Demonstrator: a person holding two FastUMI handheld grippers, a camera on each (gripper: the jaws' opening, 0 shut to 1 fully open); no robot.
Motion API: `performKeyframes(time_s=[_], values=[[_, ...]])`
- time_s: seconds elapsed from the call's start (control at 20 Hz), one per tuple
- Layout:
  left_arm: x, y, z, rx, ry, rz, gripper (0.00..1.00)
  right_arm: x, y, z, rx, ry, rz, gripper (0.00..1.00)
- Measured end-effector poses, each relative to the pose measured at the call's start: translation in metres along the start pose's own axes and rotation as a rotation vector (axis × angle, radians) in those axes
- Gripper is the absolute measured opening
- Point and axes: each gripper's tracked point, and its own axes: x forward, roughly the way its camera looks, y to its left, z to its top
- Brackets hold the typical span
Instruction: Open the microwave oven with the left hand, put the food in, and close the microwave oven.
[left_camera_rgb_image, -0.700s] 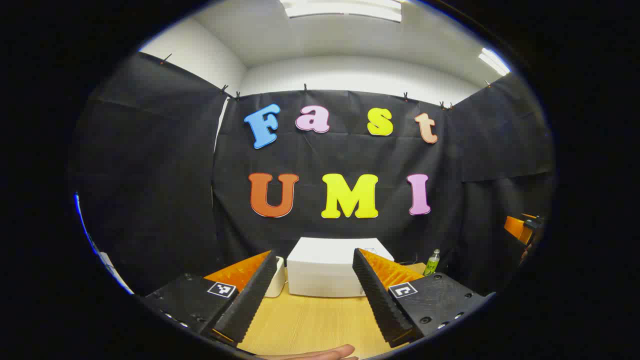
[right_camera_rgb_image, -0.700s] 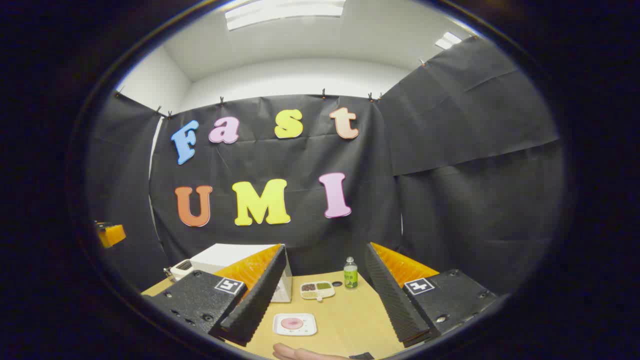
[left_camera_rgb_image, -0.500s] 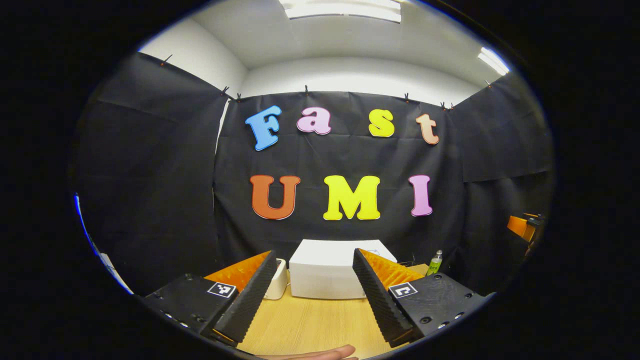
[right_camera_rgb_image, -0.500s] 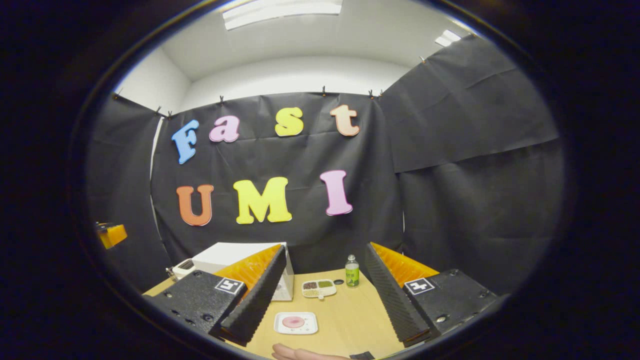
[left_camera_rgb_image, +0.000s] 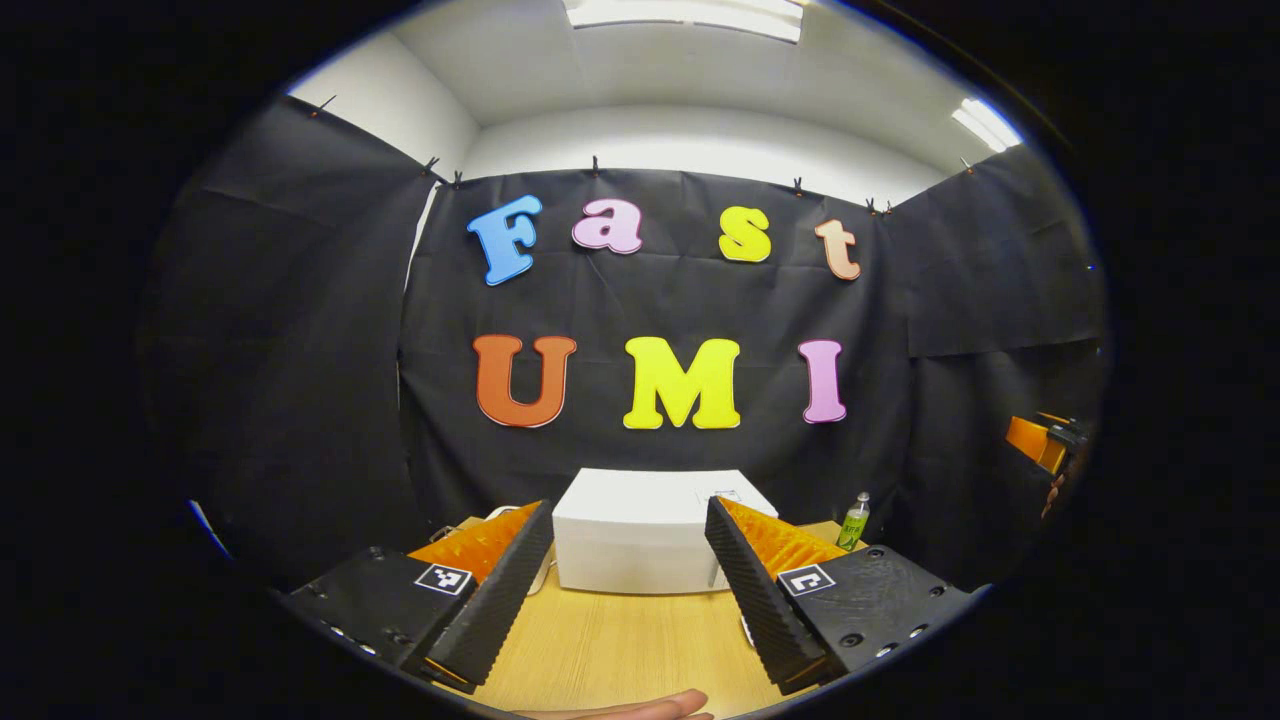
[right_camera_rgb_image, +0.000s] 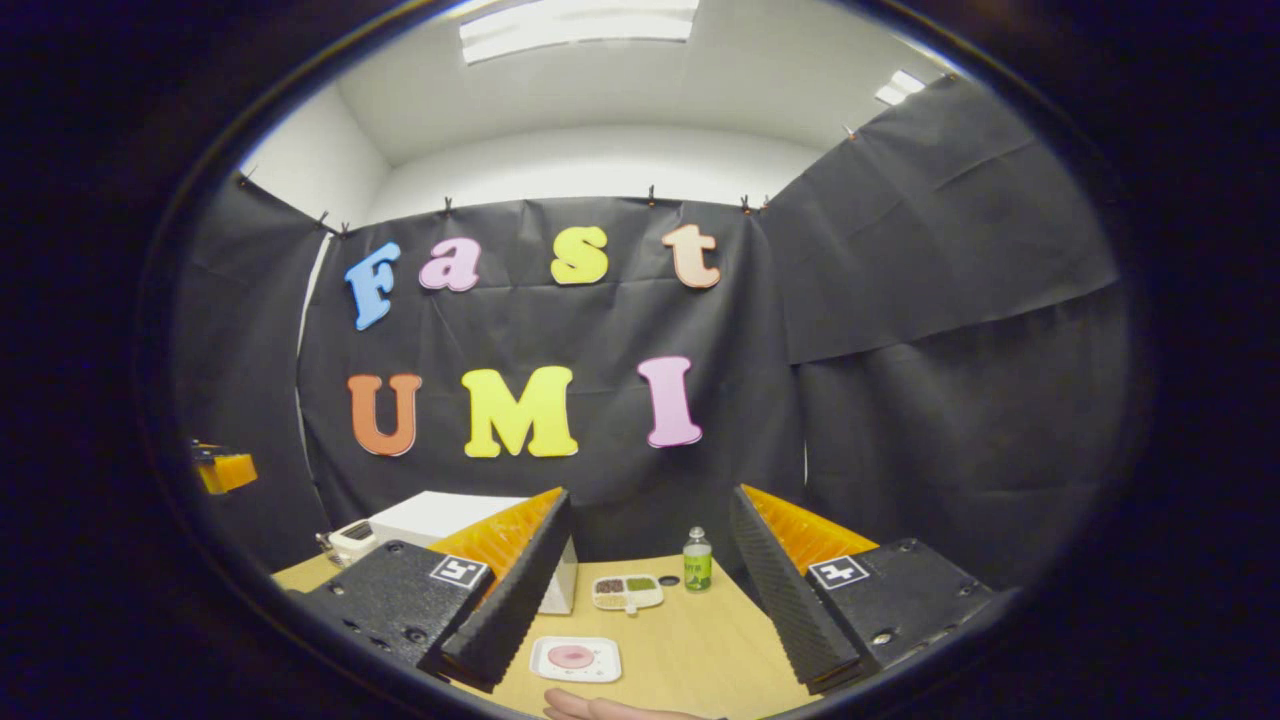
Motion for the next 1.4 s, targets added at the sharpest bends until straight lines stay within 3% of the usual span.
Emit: performKeyframes(time_s=[0.15, 0.3, 0.35, 0.4, 0.45, 0.65, 0.75, 1.05, 1.1, 1.15, 1.25, 1.3, 1.4], values=[[0.019, -0.006, -0.006, -0.012, -0.023, -0.008, 0.95, 0.008, -0.001, 0.002, 0.015, -0.017, 0.044, 1.0], [0.055, -0.015, -0.021, -0.038, -0.045, -0.007, 0.95, 0.016, -0.022, 0.004, -0.004, -0.057, 0.008, 0.96], [0.069, -0.022, -0.032, -0.058, -0.033, -0.018, 0.95, 0.016, -0.025, 0.003, -0.007, -0.066, 0.002, 1.0], [0.083, -0.032, -0.045, -0.076, -0.018, -0.036, 0.95, 0.017, -0.029, 0.003, -0.008, -0.082, -0.005, 0.96], [0.098, -0.039, -0.054, -0.086, -0.007, -0.049, 0.95, 0.019, -0.035, 0.004, -0.01, -0.097, -0.013, 1.0], [0.16, -0.069, -0.099, -0.059, 0.013, -0.059, 0.95, 0.028, -0.054, -0.006, -0.036, -0.105, -0.044, 0.96], [0.191, -0.095, -0.132, -0.058, 0.065, -0.1, 0.95, 0.032, -0.059, -0.013, -0.048, -0.095, -0.041, 0.96], [0.272, -0.138, -0.212, -0.068, 0.123, -0.108, 0.95, 0.045, -0.065, -0.049, -0.081, -0.013, -0.007, 0.96], [0.28, -0.143, -0.224, -0.078, 0.138, -0.114, 0.95, 0.046, -0.068, -0.052, -0.076, -0.007, -0.006, 1.0], [0.288, -0.148, -0.237, -0.082, 0.158, -0.118, 0.95, 0.048, -0.067, -0.055, -0.066, -0.009, 0.012, 0.96], [0.304, -0.151, -0.264, -0.076, 0.196, -0.107, 0.95, 0.05, -0.052, -0.056, -0.055, -0.037, 0.086, 1.0], [0.311, -0.15, -0.276, -0.058, 0.21, -0.094, 0.95, 0.053, -0.053, -0.062, -0.057, -0.044, 0.096, 0.96], [0.323, -0.152, -0.298, -0.012, 0.227, -0.083, 0.96, 0.06, -0.055, -0.074, -0.073, -0.044, 0.107, 1.0]])
